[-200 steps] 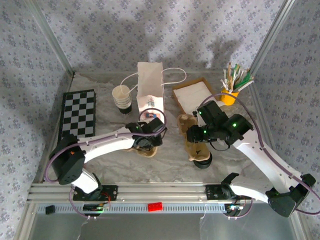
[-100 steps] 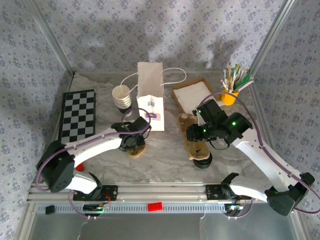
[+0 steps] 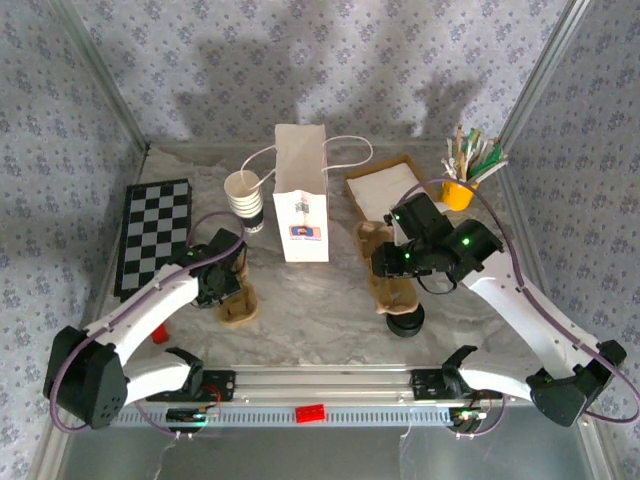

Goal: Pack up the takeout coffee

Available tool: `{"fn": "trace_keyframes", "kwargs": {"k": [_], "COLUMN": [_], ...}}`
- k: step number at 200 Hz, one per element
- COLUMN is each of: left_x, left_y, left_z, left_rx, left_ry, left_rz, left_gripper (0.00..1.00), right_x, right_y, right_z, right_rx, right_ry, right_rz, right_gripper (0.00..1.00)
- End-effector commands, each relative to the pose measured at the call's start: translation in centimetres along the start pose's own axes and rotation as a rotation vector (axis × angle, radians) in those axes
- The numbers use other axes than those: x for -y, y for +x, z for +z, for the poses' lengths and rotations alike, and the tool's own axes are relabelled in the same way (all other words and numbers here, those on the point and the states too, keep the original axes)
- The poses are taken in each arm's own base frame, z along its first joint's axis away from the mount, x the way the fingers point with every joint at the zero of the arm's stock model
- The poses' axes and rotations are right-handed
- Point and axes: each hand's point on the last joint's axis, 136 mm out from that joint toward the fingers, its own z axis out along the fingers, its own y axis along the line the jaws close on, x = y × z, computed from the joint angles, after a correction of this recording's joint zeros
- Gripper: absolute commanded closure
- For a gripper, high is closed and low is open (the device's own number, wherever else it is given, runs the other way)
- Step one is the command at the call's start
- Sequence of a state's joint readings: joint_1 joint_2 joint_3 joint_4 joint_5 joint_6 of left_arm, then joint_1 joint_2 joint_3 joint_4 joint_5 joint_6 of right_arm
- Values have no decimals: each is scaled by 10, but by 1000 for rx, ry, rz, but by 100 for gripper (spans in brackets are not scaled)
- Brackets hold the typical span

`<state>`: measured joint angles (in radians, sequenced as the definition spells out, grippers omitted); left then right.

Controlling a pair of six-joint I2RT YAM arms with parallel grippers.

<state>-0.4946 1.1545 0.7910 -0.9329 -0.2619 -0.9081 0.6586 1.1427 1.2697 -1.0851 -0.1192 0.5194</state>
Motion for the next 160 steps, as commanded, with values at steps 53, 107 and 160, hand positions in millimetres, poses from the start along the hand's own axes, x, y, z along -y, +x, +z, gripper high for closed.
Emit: {"fn": "trace_keyframes", "kwargs": {"k": [53,107,160], "left_x": [38,112,182], "left_y": [-69,-133,-170], "left_z": [-141,-218,-223], "left_rx": [241,355,367], "left_ry": [329,522,593], "left_rz": [75,190,289], "left_gripper": [50,51,50], "right_x": [2,3,3], "right_y": [-7,-15,-30], "right_z": [-17,-24,-33], "right_rx": [-2,-4,27], "right_ry": [52,86,122], "right_rz": [10,16,10], "right_gripper": [68,68,68]}}
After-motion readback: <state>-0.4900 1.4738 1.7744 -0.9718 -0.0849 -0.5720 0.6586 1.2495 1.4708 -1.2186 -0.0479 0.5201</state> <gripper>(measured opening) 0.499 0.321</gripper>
